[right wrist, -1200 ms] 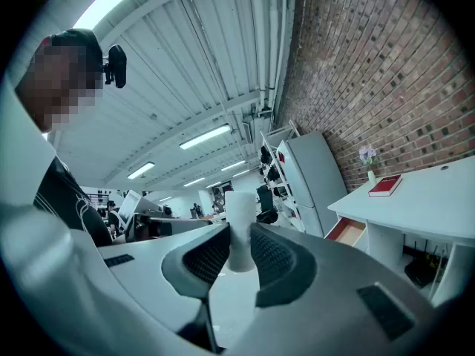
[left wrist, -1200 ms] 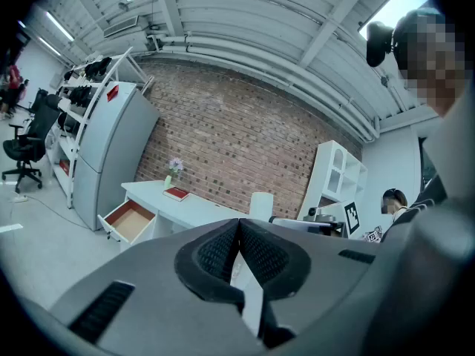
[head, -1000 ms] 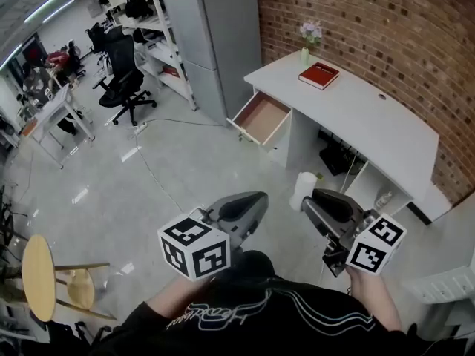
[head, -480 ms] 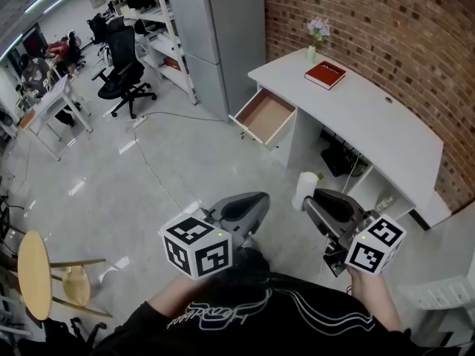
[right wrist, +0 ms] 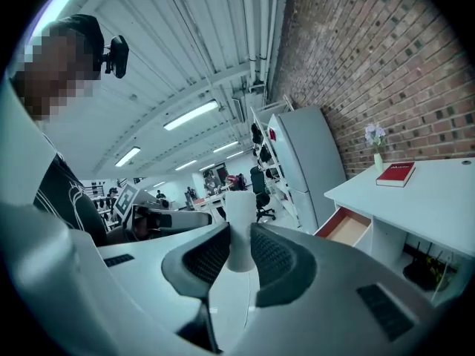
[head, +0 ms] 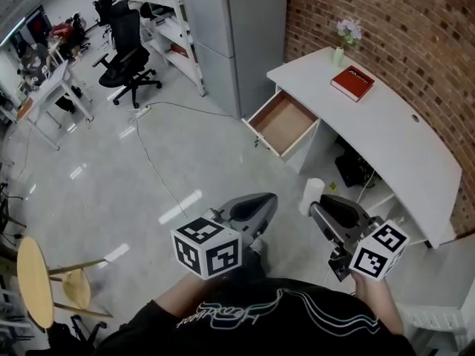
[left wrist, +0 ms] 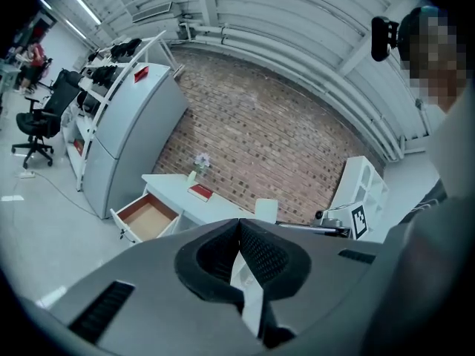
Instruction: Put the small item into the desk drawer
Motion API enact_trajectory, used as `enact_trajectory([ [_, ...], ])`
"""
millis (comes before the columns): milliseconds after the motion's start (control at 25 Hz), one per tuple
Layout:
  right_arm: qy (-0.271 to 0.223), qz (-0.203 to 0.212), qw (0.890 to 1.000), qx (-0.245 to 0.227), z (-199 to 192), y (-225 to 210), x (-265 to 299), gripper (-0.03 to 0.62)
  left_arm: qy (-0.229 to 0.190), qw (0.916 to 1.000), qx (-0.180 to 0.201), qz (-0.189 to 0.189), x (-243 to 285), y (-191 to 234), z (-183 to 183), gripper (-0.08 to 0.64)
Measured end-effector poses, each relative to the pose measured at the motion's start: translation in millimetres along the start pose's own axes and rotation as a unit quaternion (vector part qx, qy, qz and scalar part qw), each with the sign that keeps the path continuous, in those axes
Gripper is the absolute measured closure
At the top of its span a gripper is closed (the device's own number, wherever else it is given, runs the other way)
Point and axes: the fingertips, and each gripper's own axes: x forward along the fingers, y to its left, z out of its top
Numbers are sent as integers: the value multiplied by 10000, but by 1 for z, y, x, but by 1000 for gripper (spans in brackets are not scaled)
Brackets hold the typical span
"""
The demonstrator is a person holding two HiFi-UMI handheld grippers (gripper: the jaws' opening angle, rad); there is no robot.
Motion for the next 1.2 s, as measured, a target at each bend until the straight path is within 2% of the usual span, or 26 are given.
enact_trajectory([
  [400, 401, -295, 9982, 344, 38, -131, 160, 491, 425, 9989, -148, 107, 97, 181, 73, 540],
  [600, 671, -435, 9963, 313, 41, -177, 227, 491, 519, 9978, -329, 243, 123, 260, 89, 540],
  [920, 973, -573, 9936, 100, 33, -226, 282, 491, 578, 9956, -577, 464, 143, 333, 81, 540],
  [1040, 1071, -569, 9926, 6, 36, -238, 295, 491, 604, 9939, -732, 560, 146, 345, 82, 540],
  [1200, 1213, -607, 9907, -112, 40, -254, 313, 491, 669, 9931, -723, 642, 155, 357, 91, 539],
])
